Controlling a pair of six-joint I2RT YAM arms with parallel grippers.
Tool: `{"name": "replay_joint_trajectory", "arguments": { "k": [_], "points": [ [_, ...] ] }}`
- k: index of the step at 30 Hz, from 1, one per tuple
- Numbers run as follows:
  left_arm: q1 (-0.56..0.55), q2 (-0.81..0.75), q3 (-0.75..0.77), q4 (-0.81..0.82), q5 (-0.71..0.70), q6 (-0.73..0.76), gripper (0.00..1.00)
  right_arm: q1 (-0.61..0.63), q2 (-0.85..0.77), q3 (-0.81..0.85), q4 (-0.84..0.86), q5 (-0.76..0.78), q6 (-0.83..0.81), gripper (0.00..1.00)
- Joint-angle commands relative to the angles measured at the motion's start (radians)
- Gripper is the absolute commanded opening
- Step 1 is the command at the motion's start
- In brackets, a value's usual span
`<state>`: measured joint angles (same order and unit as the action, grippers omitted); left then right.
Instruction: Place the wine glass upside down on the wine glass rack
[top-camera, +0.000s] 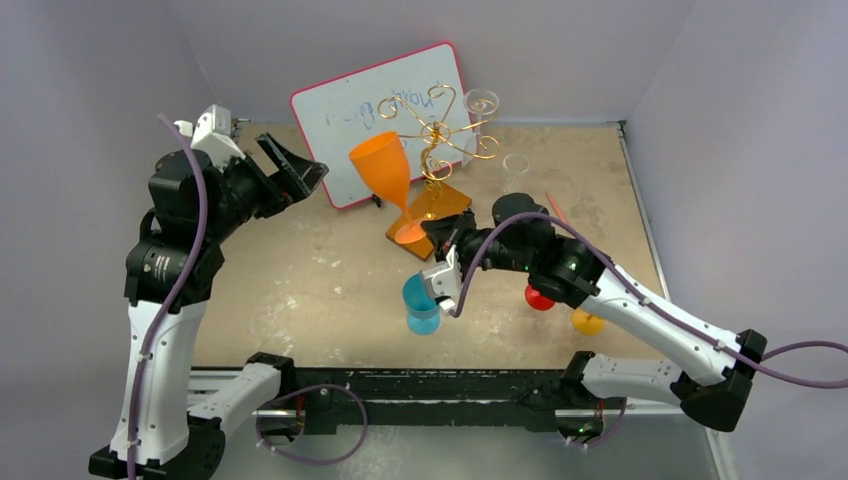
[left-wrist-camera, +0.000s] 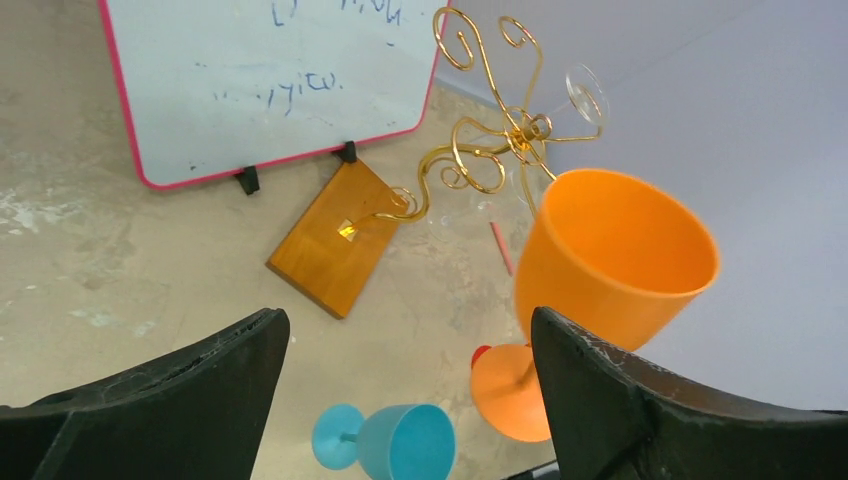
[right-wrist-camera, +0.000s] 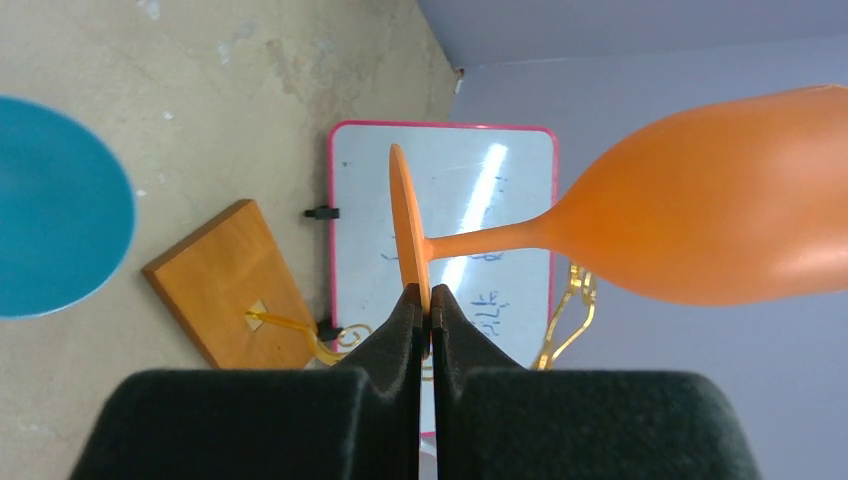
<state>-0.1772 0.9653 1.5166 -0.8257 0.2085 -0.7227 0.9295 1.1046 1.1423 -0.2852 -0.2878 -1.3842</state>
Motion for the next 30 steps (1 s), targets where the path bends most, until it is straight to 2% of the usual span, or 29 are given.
{"name": "replay_joint_trajectory", "arguments": {
  "k": [1,6,10,16,19,23,30],
  "points": [
    [0.001,-0.028,0.002,0.002,-0.081,0.059,0.91,0.003,-0.009,0.096,0.142,0.062,0.163,0.0],
    [0.001,-0.022,-0.056,-0.003,-0.1,0.093,0.94,0.003,-0.017,0.113,0.285,0.102,0.356,0.0],
    [0.001,-0.038,-0.144,0.041,-0.065,0.122,0.94,0.003,0.004,0.152,0.354,0.212,0.488,0.0],
    [0.001,-0.044,-0.238,0.094,-0.043,0.114,0.97,-0.019,0.083,0.29,0.311,0.433,0.672,0.0],
    [0.001,-0.053,-0.269,0.114,-0.075,0.107,0.99,-0.083,0.1,0.334,0.285,0.442,0.754,0.0],
    [0.001,-0.045,-0.301,0.114,-0.124,0.098,1.0,-0.221,0.098,0.375,0.27,0.399,0.949,0.0],
    [0.001,-0.028,-0.41,0.189,-0.087,0.082,0.99,-0.343,0.079,0.387,0.248,0.378,1.241,0.0]
  ]
}}
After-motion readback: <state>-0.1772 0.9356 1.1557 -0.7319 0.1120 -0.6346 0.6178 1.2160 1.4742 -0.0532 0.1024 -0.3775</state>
